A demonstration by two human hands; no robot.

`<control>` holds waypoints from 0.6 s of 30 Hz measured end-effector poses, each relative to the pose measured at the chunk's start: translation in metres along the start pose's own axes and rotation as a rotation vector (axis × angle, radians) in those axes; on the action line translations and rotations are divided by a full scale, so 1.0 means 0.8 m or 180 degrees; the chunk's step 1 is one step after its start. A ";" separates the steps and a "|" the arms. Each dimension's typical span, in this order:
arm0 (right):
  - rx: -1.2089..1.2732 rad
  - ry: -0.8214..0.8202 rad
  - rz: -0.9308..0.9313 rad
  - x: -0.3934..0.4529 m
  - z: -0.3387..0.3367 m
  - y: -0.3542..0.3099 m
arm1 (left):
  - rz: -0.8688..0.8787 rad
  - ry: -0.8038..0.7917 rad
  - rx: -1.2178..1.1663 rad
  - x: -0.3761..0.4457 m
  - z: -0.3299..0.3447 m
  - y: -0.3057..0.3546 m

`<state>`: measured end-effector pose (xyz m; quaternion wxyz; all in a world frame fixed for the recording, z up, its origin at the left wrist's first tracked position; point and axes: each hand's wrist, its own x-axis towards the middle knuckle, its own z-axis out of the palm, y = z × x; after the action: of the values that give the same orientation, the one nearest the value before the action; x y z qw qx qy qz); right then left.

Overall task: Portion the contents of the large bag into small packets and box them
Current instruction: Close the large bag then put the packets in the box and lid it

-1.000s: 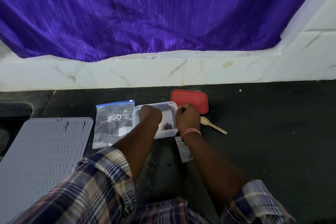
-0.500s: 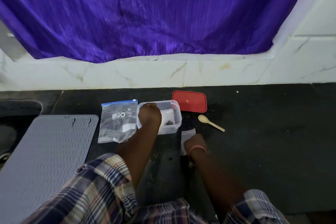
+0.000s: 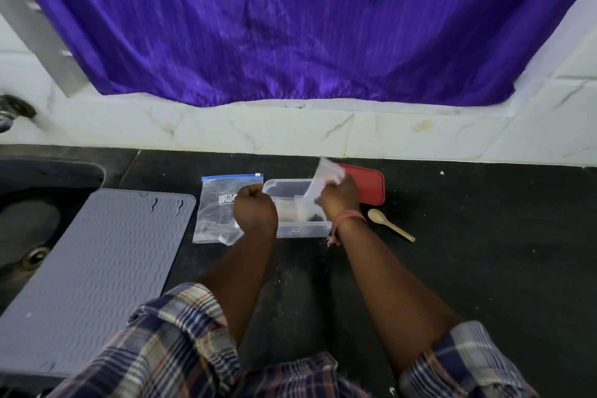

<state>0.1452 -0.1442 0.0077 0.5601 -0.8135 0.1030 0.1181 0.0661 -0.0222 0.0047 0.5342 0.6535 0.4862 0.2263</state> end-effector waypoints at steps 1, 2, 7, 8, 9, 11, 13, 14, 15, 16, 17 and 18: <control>-0.0210 -0.0317 0.0041 0.002 0.013 -0.002 | -0.0020 -0.0086 0.0132 0.004 -0.002 -0.004; -0.0485 -0.0487 0.0008 0.004 0.025 -0.002 | -0.0020 -0.0189 0.0315 0.006 -0.003 -0.006; -0.1926 -0.0981 0.0118 0.011 0.060 -0.003 | 0.0159 -0.0558 0.0927 0.007 -0.008 -0.005; -0.2117 -0.1107 0.0173 0.014 0.065 -0.003 | 0.0171 -0.0647 0.1042 0.009 -0.008 -0.006; -0.2274 -0.1183 0.0167 0.017 0.070 -0.004 | 0.0155 -0.0750 0.1122 0.013 -0.009 -0.005; -0.2482 -0.1334 0.0147 0.022 0.078 -0.008 | 0.0091 -0.0912 0.1260 0.019 -0.011 -0.002; -0.2572 -0.1578 0.0163 0.025 0.086 -0.010 | 0.0130 -0.0886 0.1374 0.021 -0.014 0.000; -0.2694 -0.1651 0.0181 0.024 0.091 -0.010 | 0.0121 -0.0869 0.1362 0.021 -0.014 0.001; -0.2850 -0.1659 0.0172 0.023 0.096 -0.010 | 0.0107 -0.0857 0.1363 0.020 -0.014 0.002; -0.2888 -0.1527 0.0126 0.025 0.103 -0.008 | 0.0106 -0.0810 0.1371 0.020 -0.012 0.002; -0.2827 -0.1308 0.0056 0.028 0.109 -0.003 | 0.0105 -0.0771 0.1353 0.019 -0.011 0.002; -0.2717 -0.1070 -0.0035 0.031 0.112 -0.002 | 0.0108 -0.0721 0.1297 0.020 -0.009 0.002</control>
<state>0.1622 -0.0610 -0.0294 0.1843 -0.9415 -0.0514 0.2774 0.0674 -0.0050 0.0048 0.4384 0.7772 0.4477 0.0576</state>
